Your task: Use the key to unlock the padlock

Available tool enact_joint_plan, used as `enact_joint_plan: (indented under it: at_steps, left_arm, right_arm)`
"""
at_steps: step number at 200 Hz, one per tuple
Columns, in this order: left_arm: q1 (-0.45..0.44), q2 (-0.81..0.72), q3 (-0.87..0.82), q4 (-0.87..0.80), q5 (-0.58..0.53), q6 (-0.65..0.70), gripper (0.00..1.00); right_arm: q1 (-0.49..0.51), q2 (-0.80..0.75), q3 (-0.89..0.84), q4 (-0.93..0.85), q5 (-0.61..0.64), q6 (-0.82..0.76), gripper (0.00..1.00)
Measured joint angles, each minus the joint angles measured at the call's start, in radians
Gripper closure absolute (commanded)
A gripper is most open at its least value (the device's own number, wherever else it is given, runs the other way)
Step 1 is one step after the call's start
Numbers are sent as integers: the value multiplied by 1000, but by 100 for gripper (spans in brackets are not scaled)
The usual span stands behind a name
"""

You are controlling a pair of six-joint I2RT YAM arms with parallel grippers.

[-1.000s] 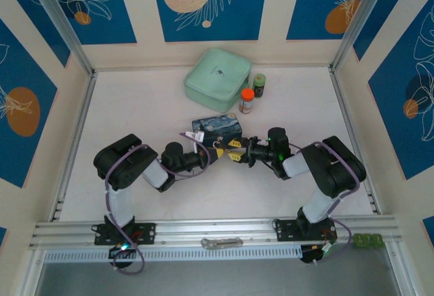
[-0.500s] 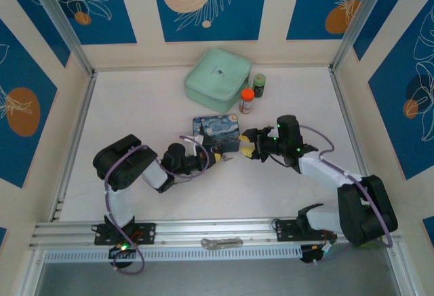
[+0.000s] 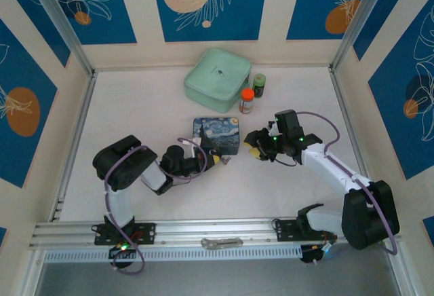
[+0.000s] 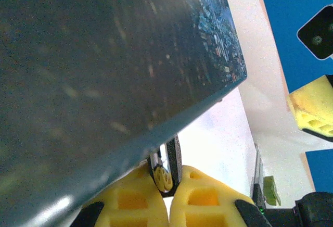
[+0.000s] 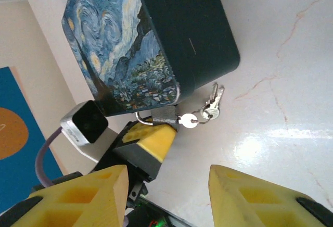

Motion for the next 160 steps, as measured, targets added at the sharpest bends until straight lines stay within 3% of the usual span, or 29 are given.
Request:
enact_joint_plan:
  at_steps: [25,48,55,109,160]
  left_arm:
    - [0,-47,1,-85,0,0,62]
    - [0,-120,-1,-220,-7,13,47]
    - [0,-145,0,-257,-11,15,38]
    - [19,-320,-8,-510,-70,38,29]
    - [67,-445,2,-670,-134,65,27]
  right_arm:
    - [13,2,8,-27,21,-44,55]
    - [24,2,29,-45,45,-78,55]
    - [29,2,37,-50,51,-89,55]
    - [87,34,107,-83,119,-171,55]
    - [232,93,197,-148,240,-281,58]
